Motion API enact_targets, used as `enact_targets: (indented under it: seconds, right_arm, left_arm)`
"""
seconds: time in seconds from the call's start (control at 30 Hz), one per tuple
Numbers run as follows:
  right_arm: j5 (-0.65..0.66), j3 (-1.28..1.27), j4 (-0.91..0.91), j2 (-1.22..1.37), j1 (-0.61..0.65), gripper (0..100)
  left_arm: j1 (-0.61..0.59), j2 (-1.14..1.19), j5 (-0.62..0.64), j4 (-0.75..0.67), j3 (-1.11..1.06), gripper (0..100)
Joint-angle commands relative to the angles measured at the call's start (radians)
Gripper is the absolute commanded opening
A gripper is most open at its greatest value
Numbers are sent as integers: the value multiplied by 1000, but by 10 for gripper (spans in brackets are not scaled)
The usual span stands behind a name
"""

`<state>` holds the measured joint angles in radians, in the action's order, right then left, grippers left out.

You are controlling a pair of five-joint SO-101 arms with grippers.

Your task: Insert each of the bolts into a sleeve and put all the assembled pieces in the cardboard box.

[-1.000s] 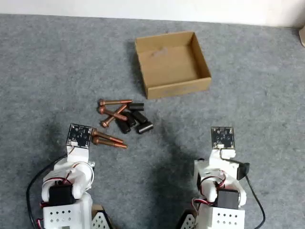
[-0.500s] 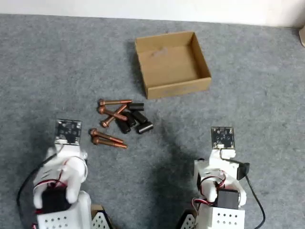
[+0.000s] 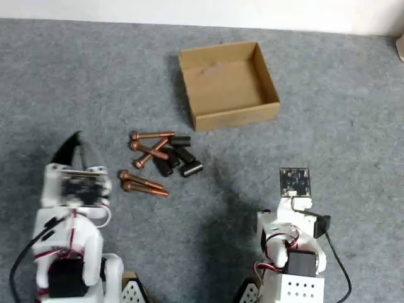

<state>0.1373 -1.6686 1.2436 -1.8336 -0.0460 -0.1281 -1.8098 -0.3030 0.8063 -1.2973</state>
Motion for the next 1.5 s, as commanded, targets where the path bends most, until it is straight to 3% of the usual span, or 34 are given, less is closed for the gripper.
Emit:
enact_targets:
  seconds: [0.0, 0.1, 0.2, 0.37, 0.47, 0.63, 0.8, 0.97, 1.13, 1.27, 1.47]
  right_arm:
    - [5, -119, -2, -1, -5, 499]
    - [5, -119, -4, -2, -5, 499]
    - [9, -122, -7, -2, -12, 499]
    - [9, -120, -79, -2, -41, 499]
    - [21, -119, -143, -1, -96, 499]
    - [189, -124, -245, -2, -216, 499]
    - [238, -119, -240, -1, -74, 499]
    - [244, -39, -199, 2, 67, 499]
    - [238, 101, -191, 48, 173, 499]
    - [238, 229, -197, 298, 266, 499]
    - [236, 631, -188, 914, 394, 499]
  left_arm:
    - [81, 108, -51, -107, 19, 8]
    - [70, 366, -8, -190, 120, 8]
    - [45, 757, 91, -186, 343, 8]
    - [-45, 1409, 362, 25, 739, 7]
    - [-111, 1612, 502, 86, 871, 7]
    - [-156, 1664, 652, 91, 839, 7]
    - [-156, 1629, 651, 75, 823, 6]
    - [-153, 1624, 647, -74, 720, 7]
    - [-142, 1624, 572, -112, 697, 7]
    - [-130, 1629, 568, -112, 697, 7]
    - [-133, 1629, 566, -112, 697, 7]
